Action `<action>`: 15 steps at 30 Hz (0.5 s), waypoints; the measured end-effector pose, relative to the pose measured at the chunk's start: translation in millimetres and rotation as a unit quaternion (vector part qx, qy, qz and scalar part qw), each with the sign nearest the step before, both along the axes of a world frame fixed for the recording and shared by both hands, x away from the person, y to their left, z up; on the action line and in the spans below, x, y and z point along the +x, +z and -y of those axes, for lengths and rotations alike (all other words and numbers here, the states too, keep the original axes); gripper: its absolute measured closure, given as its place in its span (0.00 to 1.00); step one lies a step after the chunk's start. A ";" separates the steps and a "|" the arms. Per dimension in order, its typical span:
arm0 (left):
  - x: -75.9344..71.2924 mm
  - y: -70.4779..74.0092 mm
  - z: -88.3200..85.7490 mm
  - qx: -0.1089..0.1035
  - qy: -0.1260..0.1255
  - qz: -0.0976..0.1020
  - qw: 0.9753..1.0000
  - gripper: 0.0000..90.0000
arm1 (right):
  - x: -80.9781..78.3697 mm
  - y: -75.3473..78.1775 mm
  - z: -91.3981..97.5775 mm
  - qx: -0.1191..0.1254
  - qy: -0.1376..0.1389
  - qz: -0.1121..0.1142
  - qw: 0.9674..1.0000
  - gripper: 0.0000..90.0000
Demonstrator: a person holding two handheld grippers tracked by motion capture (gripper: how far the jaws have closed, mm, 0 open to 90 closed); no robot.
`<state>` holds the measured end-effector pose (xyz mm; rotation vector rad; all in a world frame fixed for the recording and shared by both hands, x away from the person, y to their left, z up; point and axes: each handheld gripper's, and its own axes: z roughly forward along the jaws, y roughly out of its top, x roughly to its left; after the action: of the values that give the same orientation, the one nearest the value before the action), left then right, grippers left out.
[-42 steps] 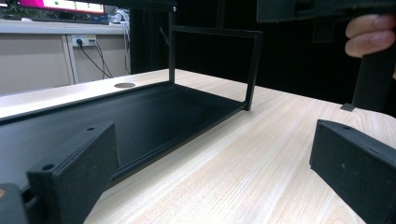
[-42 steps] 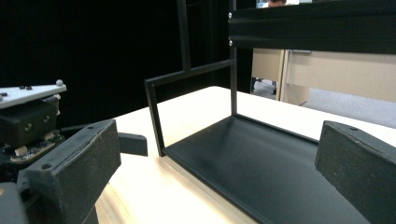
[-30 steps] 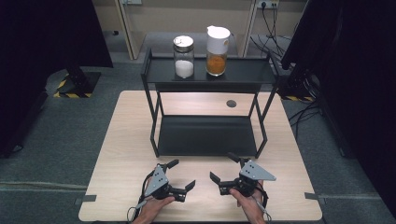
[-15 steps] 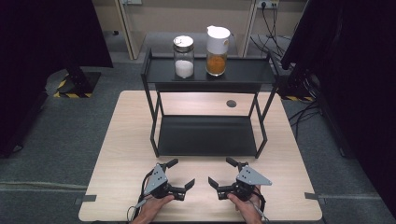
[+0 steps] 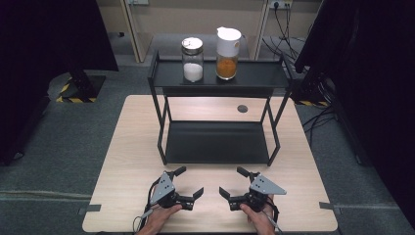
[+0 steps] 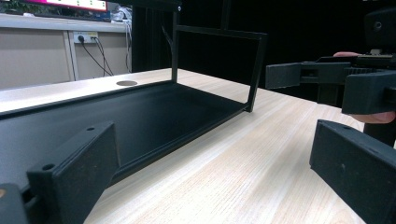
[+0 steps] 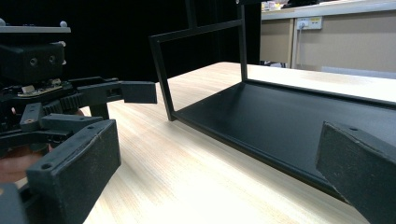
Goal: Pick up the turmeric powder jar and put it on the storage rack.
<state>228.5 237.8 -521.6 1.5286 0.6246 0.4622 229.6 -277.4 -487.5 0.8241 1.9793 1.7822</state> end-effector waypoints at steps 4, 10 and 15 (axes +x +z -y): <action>-0.8 0.1 0.2 0.001 -0.001 0.004 1.000 0.01 | -1.5 0.5 0.2 0.001 -0.001 0.003 1.000 0.01; -0.3 -0.3 0.0 0.000 -0.001 0.002 1.000 0.01 | -0.3 -1.1 1.3 0.004 -0.002 -0.002 1.000 0.01; -0.6 -0.2 0.3 0.001 -0.002 0.002 1.000 0.01 | 0.1 -1.9 2.4 0.007 -0.003 -0.003 1.000 0.01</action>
<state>227.9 237.4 -521.9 1.5304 0.6184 0.4637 229.7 -279.8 -489.5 0.8409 1.9685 1.7945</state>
